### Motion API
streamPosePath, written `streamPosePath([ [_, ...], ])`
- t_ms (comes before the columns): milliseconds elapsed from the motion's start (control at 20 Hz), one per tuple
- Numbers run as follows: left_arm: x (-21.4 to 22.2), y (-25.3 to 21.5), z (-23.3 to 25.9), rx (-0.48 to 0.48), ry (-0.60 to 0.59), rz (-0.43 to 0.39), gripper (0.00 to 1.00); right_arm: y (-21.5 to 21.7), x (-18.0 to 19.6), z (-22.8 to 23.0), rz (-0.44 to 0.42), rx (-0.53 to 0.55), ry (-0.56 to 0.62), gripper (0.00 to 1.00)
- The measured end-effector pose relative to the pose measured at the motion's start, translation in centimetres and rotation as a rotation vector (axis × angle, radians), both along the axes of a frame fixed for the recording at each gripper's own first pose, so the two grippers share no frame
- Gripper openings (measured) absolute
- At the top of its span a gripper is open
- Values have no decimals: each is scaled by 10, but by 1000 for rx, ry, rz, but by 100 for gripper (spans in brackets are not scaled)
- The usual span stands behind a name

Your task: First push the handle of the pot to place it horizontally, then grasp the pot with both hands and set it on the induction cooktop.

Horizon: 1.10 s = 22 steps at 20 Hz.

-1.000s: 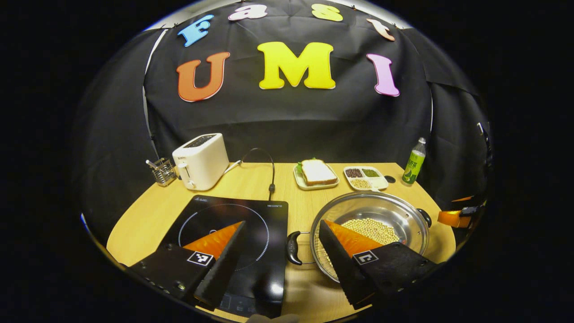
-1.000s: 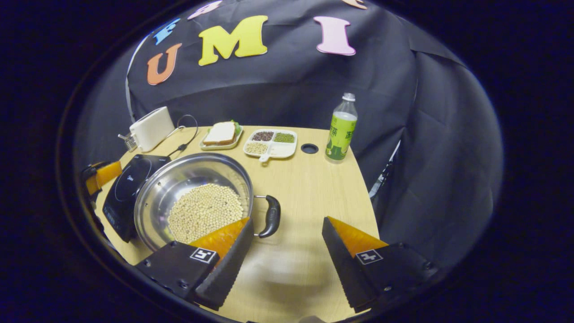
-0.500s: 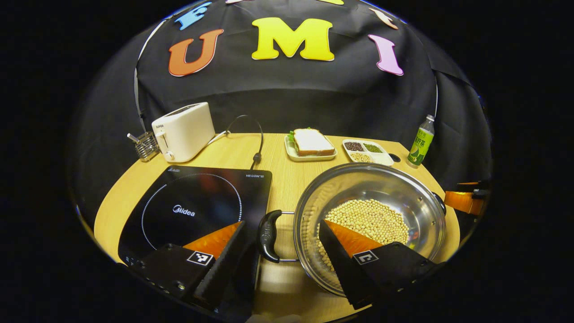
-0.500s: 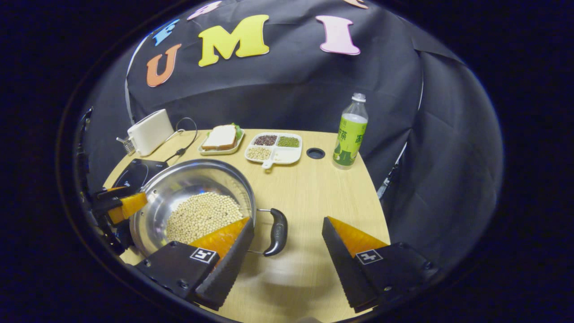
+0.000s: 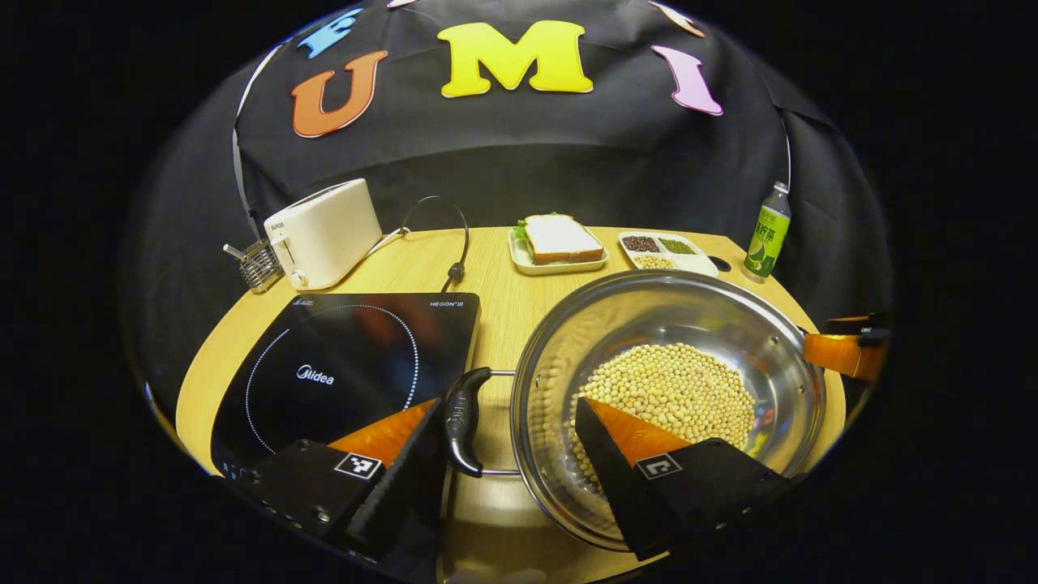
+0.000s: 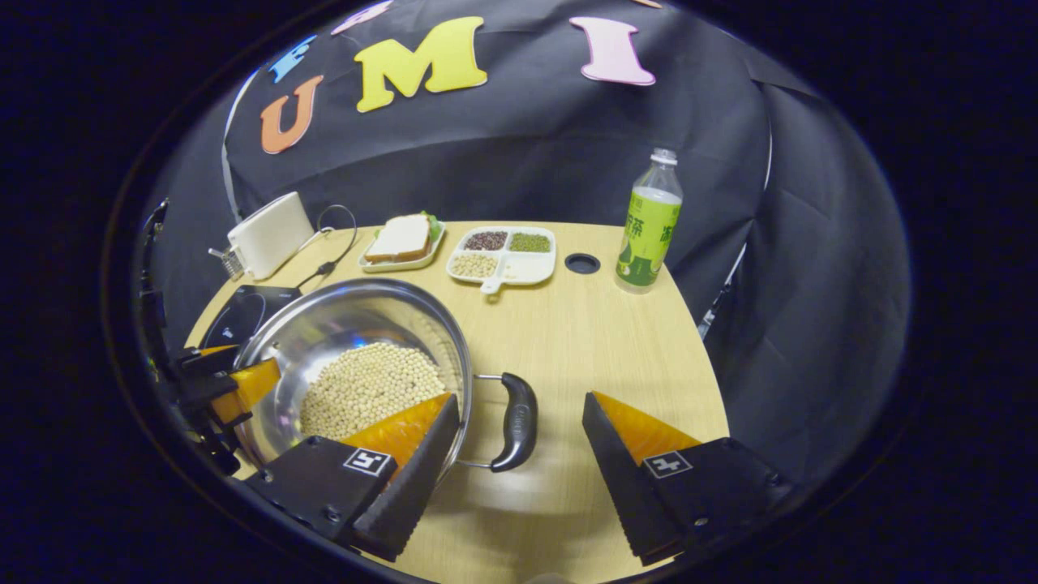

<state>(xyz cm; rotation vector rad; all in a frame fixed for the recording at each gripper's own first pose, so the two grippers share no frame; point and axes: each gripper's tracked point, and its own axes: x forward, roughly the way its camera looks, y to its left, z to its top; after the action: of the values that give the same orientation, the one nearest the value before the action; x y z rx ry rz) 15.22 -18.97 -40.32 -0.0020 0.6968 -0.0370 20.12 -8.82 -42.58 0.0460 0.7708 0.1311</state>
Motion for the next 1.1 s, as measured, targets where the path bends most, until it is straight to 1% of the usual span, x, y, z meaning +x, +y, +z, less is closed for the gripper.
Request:
streamPosePath([
  [100,0,1,0,17,0,-3,99,6,0,-4,9,-9,8,99],
  [200,0,0,-1,22,0,-8,100,11,1,-12,14,-21,30,98],
  [250,0,-1,0,24,-2,-14,99,14,1,-16,14,-13,42,99],
  [300,1,-1,-1,25,-1,-19,99,18,1,-19,8,-3,55,97],
  [350,0,0,-2,29,-2,-23,99,20,0,-23,8,10,65,100],
  [400,1,0,-3,33,-2,-25,99,21,-2,-26,3,15,76,99],
  [450,2,0,-2,38,-6,-29,98,15,-1,-29,-12,0,84,92],
  [500,2,0,-3,40,-6,-32,99,13,-1,-30,-18,-6,89,83],
  [550,3,0,-3,40,-9,-34,99,16,-4,-31,-13,-4,97,86],
  [600,2,1,-3,43,-8,-36,98,16,-1,-33,-10,-15,103,74],
  [650,3,1,-4,44,-7,-35,98,15,-1,-33,-6,-30,106,72],
  [700,2,5,-4,59,-7,-32,94,15,-2,-33,-12,-37,116,72],
  [750,4,9,-6,73,-5,-20,94,15,-1,-34,-20,-36,122,72],
  [800,4,12,-6,75,-4,-12,96,14,-2,-32,-36,-20,125,69],
  [850,5,10,-5,67,-6,-13,77,14,-3,-32,-54,0,130,69],
  [900,5,9,-6,65,0,-13,71,14,-3,-33,-56,7,132,66],
  [1100,5,8,-8,106,2,-24,74,8,-7,-33,-62,1,137,63],
])
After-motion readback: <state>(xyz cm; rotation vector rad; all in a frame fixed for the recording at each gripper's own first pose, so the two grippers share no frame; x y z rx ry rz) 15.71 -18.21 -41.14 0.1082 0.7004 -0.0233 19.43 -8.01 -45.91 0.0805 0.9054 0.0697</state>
